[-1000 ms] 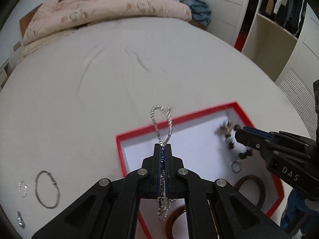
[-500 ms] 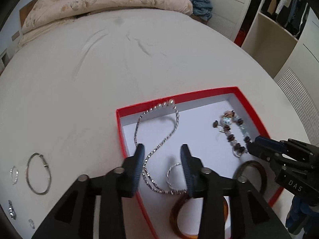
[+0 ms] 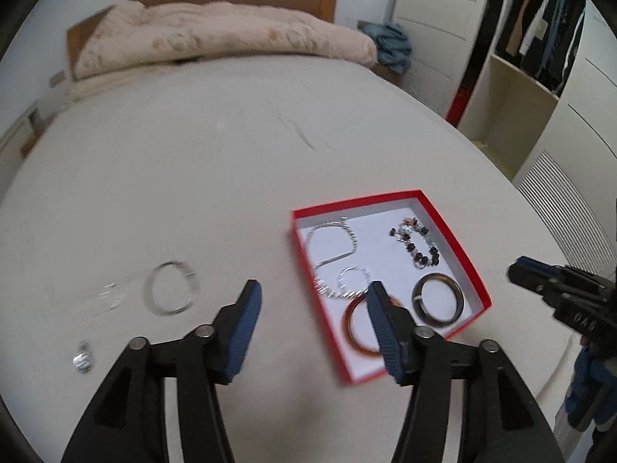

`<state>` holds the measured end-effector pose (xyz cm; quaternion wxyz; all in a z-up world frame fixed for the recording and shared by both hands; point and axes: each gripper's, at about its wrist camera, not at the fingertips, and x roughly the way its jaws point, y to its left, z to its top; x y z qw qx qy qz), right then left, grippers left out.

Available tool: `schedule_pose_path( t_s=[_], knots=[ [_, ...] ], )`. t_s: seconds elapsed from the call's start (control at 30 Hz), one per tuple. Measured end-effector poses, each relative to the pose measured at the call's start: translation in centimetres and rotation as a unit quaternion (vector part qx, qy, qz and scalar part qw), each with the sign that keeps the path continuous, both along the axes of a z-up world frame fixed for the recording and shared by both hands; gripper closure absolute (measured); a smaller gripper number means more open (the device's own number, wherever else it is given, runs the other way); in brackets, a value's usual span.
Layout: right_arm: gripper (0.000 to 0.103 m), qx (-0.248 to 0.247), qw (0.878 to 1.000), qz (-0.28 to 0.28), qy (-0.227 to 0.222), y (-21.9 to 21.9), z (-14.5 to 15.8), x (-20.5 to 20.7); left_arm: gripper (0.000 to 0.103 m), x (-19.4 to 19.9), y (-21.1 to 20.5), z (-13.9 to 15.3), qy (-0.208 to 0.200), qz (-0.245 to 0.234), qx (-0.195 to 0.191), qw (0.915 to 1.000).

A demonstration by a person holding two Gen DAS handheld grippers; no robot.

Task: Organize jewelry
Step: 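Lift both tools away from the red box and back off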

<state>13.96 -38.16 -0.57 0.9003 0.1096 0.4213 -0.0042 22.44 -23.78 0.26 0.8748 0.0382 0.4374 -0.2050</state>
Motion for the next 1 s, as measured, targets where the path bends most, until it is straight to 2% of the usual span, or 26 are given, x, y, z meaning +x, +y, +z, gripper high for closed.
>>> schedule_pose_path(
  t_s=[0.07,0.17,0.53,0.73,1.0],
  knots=[
    [0.078,-0.001,1.0,-0.004,-0.01,0.7,1.5,-1.9,0.041,-2.0,1.8,1.6,-0.011,0.016,0.003,0.9998],
    [0.069,0.003,1.0,-0.007,-0.025,2.2,3.3,-4.3,0.037,-5.0,3.8,3.2,-0.027,0.036,0.011,0.9989],
    [0.069,0.003,0.998,0.0,-0.064,8.0,7.8,-11.4,0.036,-16.0,8.7,7.2,-0.094,0.08,0.02,0.9921],
    [0.069,-0.001,0.997,0.01,-0.078,11.1,9.1,-14.7,0.036,-20.7,11.0,7.8,-0.112,0.099,0.019,0.9886],
    [0.069,-0.014,0.996,0.019,-0.088,13.9,9.9,-18.3,0.036,-24.7,13.0,8.0,-0.133,0.12,0.025,0.9835]
  ],
)
